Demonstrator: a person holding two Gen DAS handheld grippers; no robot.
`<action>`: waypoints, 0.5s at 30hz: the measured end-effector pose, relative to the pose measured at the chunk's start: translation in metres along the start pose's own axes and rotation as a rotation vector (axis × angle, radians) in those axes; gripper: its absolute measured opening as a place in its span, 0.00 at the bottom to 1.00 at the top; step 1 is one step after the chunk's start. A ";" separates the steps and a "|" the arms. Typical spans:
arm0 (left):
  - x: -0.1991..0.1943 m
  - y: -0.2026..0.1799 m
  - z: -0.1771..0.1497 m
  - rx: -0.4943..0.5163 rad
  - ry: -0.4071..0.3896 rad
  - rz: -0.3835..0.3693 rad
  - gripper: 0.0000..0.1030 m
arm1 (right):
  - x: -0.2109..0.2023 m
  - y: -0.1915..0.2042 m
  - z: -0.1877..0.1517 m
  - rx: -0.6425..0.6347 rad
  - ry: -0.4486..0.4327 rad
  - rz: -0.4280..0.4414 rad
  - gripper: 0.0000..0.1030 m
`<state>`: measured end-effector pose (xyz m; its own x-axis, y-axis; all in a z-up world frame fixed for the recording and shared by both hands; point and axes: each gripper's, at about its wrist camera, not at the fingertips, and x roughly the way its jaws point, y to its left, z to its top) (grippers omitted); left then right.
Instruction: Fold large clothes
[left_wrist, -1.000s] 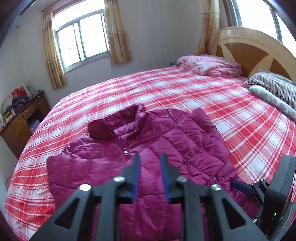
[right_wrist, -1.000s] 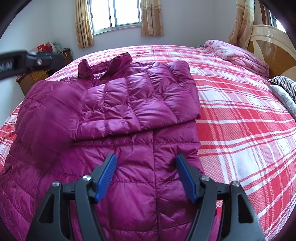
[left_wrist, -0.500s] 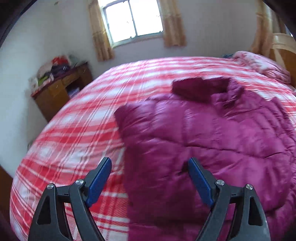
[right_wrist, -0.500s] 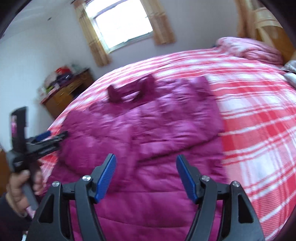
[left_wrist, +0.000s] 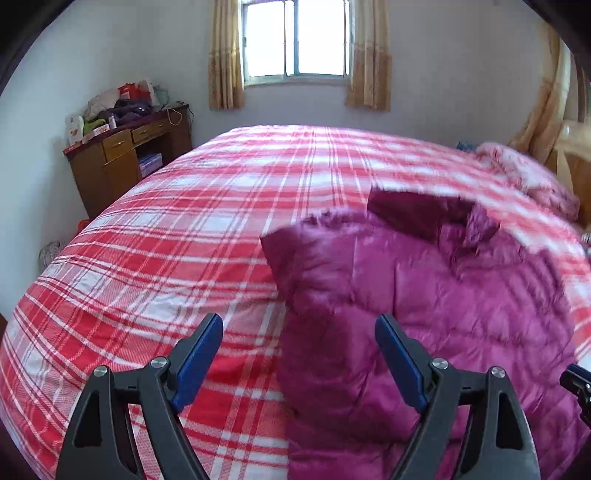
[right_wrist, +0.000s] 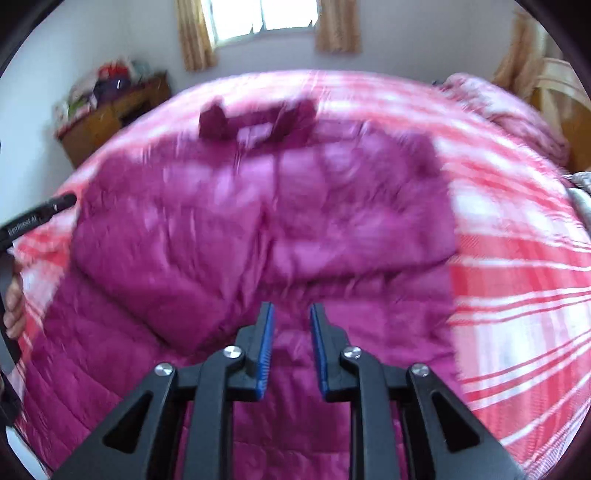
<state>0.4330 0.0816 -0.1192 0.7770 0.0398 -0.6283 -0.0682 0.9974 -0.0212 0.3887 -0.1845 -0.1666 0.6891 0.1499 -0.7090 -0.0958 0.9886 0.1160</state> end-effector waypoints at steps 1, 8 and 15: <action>0.000 -0.002 0.007 -0.014 -0.010 -0.019 0.82 | -0.005 0.002 0.007 0.012 -0.028 0.016 0.36; 0.045 -0.032 0.022 -0.008 0.081 -0.087 0.83 | 0.033 0.046 0.046 0.011 0.000 0.189 0.40; 0.092 -0.018 -0.003 -0.071 0.200 -0.073 0.83 | 0.071 0.049 0.030 -0.016 0.060 0.116 0.33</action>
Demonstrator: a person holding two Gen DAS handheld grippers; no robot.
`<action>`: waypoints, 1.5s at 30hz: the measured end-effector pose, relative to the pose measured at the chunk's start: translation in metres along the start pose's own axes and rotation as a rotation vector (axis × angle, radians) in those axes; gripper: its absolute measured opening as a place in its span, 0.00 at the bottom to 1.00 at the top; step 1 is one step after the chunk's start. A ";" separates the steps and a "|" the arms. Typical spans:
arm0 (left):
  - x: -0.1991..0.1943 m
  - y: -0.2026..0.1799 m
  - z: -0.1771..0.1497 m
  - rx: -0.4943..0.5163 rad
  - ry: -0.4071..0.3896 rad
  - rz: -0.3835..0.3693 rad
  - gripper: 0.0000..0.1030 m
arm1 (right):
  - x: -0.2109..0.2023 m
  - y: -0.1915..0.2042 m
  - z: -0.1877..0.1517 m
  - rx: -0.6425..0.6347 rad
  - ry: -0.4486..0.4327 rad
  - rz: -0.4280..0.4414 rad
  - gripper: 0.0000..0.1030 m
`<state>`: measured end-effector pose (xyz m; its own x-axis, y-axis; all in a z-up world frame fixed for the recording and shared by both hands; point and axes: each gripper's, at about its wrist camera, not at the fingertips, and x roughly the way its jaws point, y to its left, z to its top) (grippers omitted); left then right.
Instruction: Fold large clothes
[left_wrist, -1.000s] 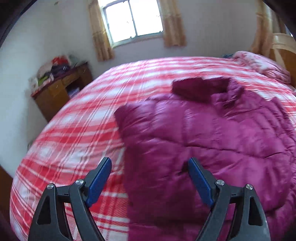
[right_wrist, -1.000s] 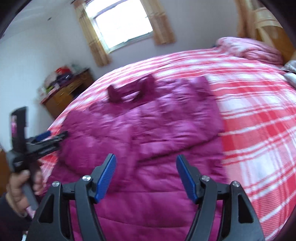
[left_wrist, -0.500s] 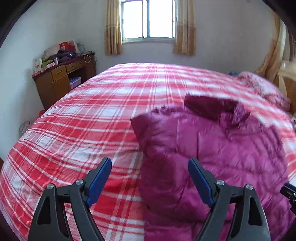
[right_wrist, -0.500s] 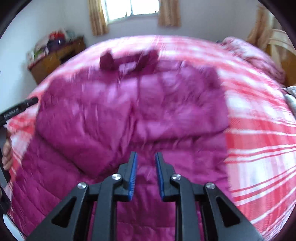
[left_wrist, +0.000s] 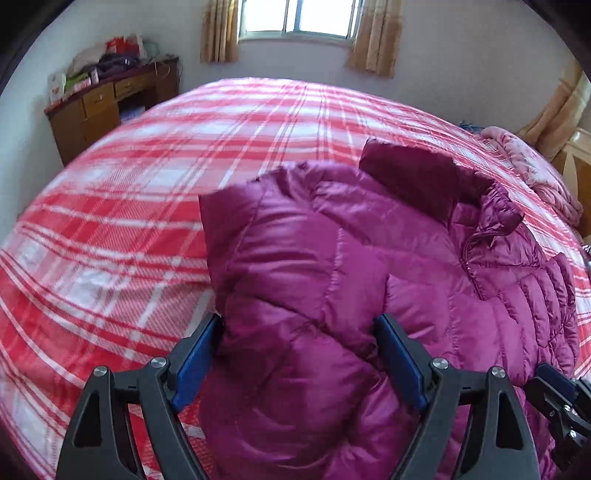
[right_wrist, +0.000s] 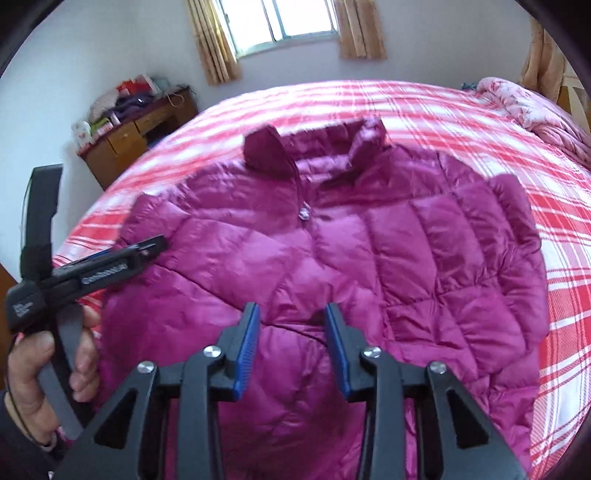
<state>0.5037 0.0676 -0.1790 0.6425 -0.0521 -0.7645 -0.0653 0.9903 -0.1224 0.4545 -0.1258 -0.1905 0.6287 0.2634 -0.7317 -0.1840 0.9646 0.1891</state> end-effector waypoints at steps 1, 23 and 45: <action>0.004 0.003 -0.001 -0.017 0.010 -0.018 0.83 | 0.001 -0.003 0.000 -0.004 0.001 -0.003 0.33; 0.022 -0.012 -0.006 0.047 0.040 0.038 0.92 | 0.014 0.011 -0.015 -0.110 -0.010 -0.143 0.33; 0.024 -0.015 -0.008 0.061 0.041 0.062 0.95 | 0.018 0.024 -0.018 -0.174 -0.015 -0.237 0.33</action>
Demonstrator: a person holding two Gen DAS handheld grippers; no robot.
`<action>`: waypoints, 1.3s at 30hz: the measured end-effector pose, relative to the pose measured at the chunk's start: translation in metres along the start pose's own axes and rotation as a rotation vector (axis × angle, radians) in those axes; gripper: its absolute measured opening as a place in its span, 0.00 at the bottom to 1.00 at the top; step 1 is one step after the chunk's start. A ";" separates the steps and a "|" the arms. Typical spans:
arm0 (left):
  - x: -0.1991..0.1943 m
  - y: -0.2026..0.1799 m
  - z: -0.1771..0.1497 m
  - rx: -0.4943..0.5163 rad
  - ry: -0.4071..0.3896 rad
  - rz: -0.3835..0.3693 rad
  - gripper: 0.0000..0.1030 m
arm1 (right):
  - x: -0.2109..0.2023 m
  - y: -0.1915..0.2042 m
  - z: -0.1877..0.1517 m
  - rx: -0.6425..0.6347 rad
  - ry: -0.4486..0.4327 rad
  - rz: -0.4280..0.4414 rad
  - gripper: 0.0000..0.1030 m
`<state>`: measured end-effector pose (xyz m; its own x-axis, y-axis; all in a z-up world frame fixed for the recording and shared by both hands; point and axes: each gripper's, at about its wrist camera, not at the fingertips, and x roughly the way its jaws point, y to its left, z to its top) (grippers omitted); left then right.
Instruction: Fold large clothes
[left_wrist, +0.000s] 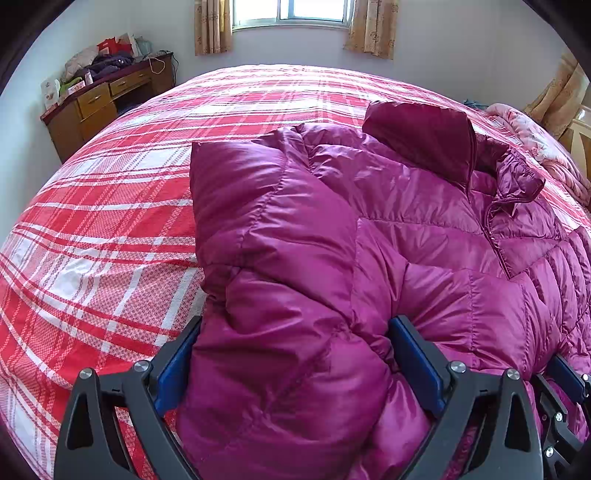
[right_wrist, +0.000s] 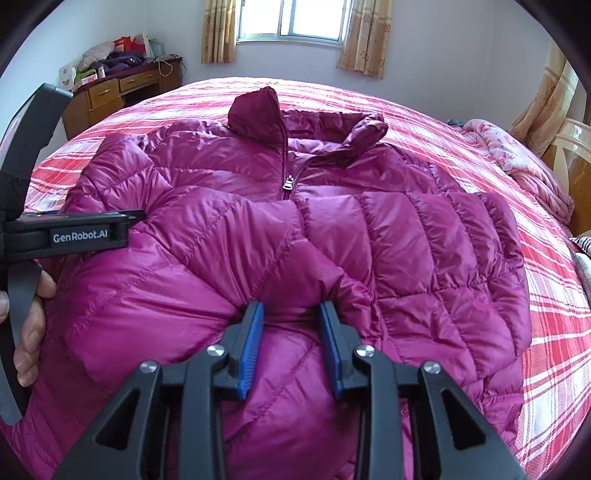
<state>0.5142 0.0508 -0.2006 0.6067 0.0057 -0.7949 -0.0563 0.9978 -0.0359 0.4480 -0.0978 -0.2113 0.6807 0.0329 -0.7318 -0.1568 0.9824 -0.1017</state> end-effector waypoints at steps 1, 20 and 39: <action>0.000 0.000 0.000 -0.001 0.000 -0.001 0.95 | 0.000 0.000 0.000 0.000 0.000 0.000 0.33; -0.002 0.003 -0.001 -0.015 0.002 -0.015 0.95 | 0.000 0.002 0.001 -0.003 0.003 -0.002 0.33; -0.046 -0.033 0.110 0.050 -0.118 -0.079 0.95 | 0.006 -0.078 0.111 0.077 -0.046 0.040 0.70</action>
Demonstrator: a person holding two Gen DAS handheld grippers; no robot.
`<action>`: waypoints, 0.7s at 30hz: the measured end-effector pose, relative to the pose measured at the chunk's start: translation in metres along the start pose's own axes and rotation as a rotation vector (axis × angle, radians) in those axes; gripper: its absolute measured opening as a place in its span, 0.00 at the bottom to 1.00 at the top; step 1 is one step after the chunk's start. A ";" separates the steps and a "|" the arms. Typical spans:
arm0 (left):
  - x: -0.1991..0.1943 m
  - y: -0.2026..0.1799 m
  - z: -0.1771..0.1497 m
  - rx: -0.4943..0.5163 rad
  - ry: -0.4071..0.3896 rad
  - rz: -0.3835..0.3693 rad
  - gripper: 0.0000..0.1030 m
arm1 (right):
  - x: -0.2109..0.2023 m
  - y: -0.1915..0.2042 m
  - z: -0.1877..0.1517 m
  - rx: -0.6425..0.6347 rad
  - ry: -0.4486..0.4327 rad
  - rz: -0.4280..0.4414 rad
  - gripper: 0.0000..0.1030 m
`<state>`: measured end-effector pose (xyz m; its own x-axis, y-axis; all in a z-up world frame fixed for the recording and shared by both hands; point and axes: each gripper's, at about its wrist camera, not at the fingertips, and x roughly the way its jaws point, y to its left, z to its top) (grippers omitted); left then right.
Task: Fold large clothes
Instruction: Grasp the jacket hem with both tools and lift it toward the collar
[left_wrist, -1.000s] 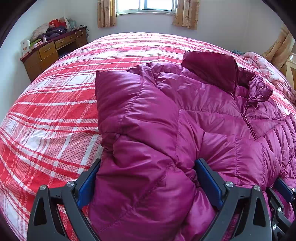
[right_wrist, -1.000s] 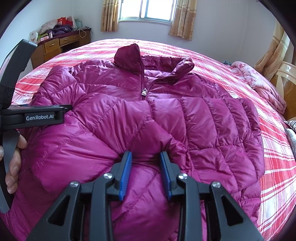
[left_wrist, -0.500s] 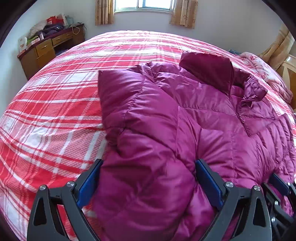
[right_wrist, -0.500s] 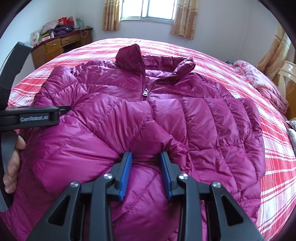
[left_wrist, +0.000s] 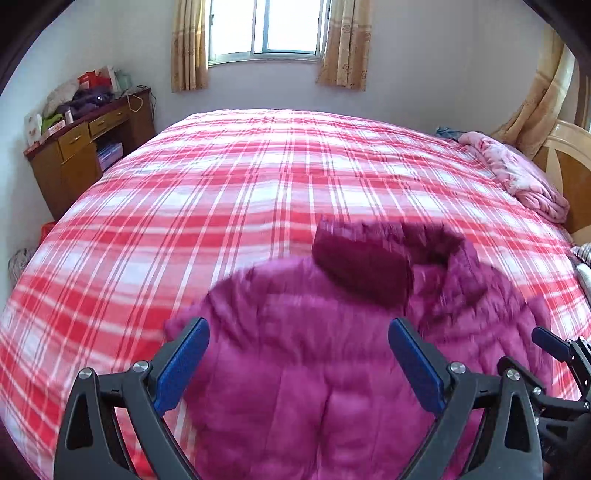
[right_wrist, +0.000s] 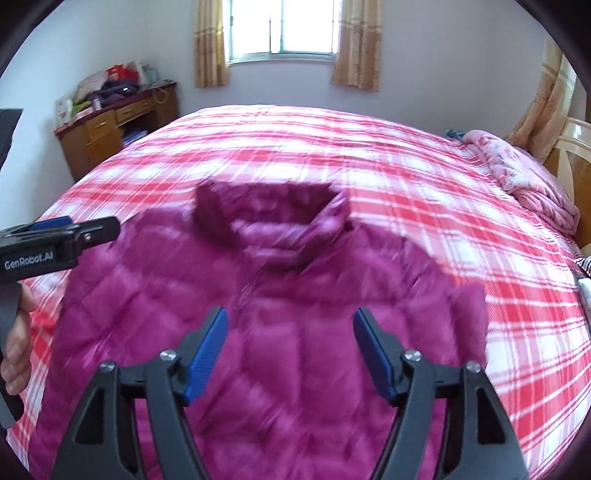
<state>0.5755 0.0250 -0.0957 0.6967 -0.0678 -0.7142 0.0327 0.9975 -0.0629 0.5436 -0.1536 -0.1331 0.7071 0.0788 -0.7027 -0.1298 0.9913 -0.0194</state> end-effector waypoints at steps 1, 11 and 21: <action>0.005 0.002 0.010 -0.004 -0.009 0.004 0.95 | 0.004 -0.006 0.007 0.007 -0.001 -0.009 0.70; 0.087 -0.010 0.069 0.000 0.076 0.015 0.95 | 0.055 -0.038 0.064 0.019 0.019 -0.046 0.72; 0.122 -0.027 0.053 0.080 0.168 -0.062 0.33 | 0.108 -0.045 0.082 -0.037 0.116 -0.047 0.38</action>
<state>0.6976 -0.0096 -0.1439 0.5626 -0.1252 -0.8172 0.1332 0.9893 -0.0598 0.6829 -0.1813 -0.1494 0.6278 0.0173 -0.7782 -0.1256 0.9889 -0.0793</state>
